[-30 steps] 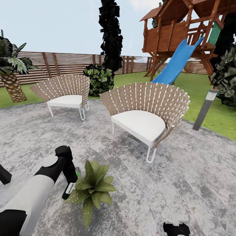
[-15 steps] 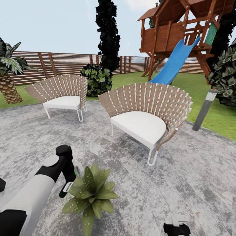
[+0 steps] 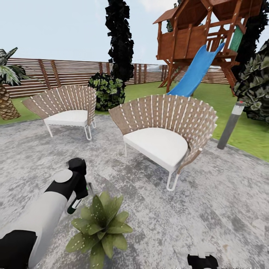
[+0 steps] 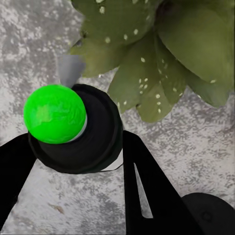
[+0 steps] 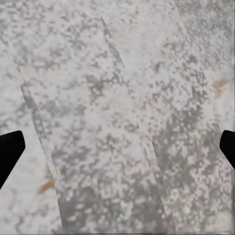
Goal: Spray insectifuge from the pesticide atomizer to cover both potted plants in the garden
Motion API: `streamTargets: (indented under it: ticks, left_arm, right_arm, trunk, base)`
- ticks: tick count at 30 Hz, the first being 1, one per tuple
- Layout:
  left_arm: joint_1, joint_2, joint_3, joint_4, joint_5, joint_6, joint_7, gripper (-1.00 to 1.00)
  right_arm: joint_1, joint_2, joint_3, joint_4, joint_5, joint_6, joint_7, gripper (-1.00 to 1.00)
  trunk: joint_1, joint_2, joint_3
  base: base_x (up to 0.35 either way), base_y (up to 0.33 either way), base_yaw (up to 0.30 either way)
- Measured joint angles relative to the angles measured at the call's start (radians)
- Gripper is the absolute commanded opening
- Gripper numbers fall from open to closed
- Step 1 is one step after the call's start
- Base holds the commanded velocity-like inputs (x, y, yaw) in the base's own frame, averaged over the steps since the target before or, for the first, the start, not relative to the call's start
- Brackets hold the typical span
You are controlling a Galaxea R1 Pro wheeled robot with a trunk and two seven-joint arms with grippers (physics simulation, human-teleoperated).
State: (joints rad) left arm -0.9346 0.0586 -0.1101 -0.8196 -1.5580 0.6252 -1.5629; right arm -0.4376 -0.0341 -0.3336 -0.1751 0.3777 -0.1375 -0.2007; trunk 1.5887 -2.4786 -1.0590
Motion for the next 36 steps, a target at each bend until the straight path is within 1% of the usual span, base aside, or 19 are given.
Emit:
streamTargets:
  ticks: [2, 5, 7, 9, 12, 14, 15, 16, 19, 25, 29, 32, 33, 34, 36]
  left_arm:
    - [-0.003, -0.013, 0.000, 0.000, 0.000, 0.000, 0.000, -1.00]
    - [-0.004, -0.024, -0.001, 0.000, 0.000, -0.001, 0.000, -1.00]
    - [-0.004, -0.023, -0.001, 0.000, -0.001, -0.001, 0.000, -1.00]
    - [-0.004, -0.017, -0.002, 0.000, -0.004, -0.001, 0.000, -1.00]
    - [-0.008, -0.014, -0.002, 0.000, -0.036, -0.002, 0.000, -1.00]
    - [-0.011, -0.015, -0.001, 0.000, -0.071, -0.003, 0.000, -1.00]
    - [-0.013, -0.016, -0.001, 0.000, -0.095, -0.003, 0.000, -1.00]
    - [-0.013, -0.015, -0.001, 0.000, -0.108, -0.003, 0.000, -1.00]
    - [-0.014, -0.013, -0.001, 0.002, -0.127, -0.004, 0.000, -1.00]
    - [-0.010, -0.023, -0.001, 0.003, -0.131, -0.004, 0.000, -1.00]
    - [-0.007, -0.025, -0.002, 0.002, -0.131, -0.006, 0.000, -1.00]
    - [-0.009, -0.028, -0.001, 0.001, -0.132, -0.041, -0.001, -1.00]
    - [-0.009, -0.032, 0.000, 0.001, -0.132, -0.052, -0.001, -1.00]
    - [-0.009, -0.043, 0.000, 0.001, -0.133, -0.062, -0.001, -1.00]
    - [-0.009, -0.057, -0.003, 0.001, -0.132, -0.068, -0.001, -1.00]
  right_arm:
    - [0.000, 0.000, 0.000, 0.000, 0.000, 0.000, 0.000, 1.00]
    - [0.000, 0.000, 0.000, 0.001, 0.000, 0.001, 0.000, 1.00]
    - [0.000, 0.000, 0.000, 0.001, 0.000, 0.001, 0.000, 1.00]
    - [0.000, 0.000, 0.000, 0.002, 0.000, 0.001, 0.000, 1.00]
    - [0.000, 0.000, 0.000, 0.002, 0.000, 0.000, 0.000, 1.00]
    - [0.000, 0.000, 0.000, 0.002, 0.000, 0.001, 0.000, 1.00]
    - [0.000, 0.000, 0.000, 0.002, 0.000, 0.000, 0.000, 1.00]
    - [0.000, 0.000, 0.000, 0.002, 0.000, 0.001, 0.000, 1.00]
    - [0.000, 0.000, 0.001, 0.002, 0.000, 0.001, 0.000, 1.00]
    - [0.000, 0.000, 0.001, 0.002, 0.000, 0.000, 0.000, 1.00]
    - [0.000, 0.000, 0.001, 0.002, 0.000, 0.001, 0.000, 1.00]
    - [0.000, 0.000, 0.001, 0.002, 0.000, 0.001, 0.000, 1.00]
    - [0.000, 0.000, 0.001, 0.002, 0.000, 0.001, 0.000, 1.00]
    - [0.000, 0.000, 0.001, 0.002, 0.000, 0.001, 0.000, 1.00]
    - [0.000, 0.000, 0.001, 0.003, 0.000, 0.001, 0.000, 1.00]
  trunk:
    - [0.000, 0.000, 0.000]
    - [0.000, 0.000, 0.000]
    - [0.000, 0.000, 0.000]
    - [0.000, 0.000, 0.000]
    - [0.000, 0.000, 0.000]
    - [0.000, 0.000, 0.000]
    - [0.000, 0.000, 0.000]
    - [0.000, 0.000, 0.000]
    - [0.000, 0.000, 0.000]
    - [0.000, 0.000, 0.000]
    - [0.000, 0.000, 0.000]
    - [0.000, 0.000, 0.000]
    - [0.000, 0.000, 0.000]
    - [0.000, 0.000, 0.000]
    - [0.000, 0.000, 0.000]
  base:
    - [0.001, 0.000, -0.260]
    - [0.000, 0.000, -0.265]
    - [0.000, 0.000, -0.191]
    - [0.000, 0.000, -0.053]
    - [0.000, 0.000, -0.016]
    - [0.000, 0.000, -0.005]
    - [0.000, 0.000, -0.002]
    - [0.000, 0.000, -0.001]
    - [0.034, 0.022, 0.000]
    - [0.087, 0.052, 0.000]
    - [0.009, 0.005, 0.000]
    - [0.001, 0.001, 0.000]
    - [0.000, 0.000, 0.000]
    - [0.000, 0.000, 0.000]
    - [0.000, 0.000, 0.000]
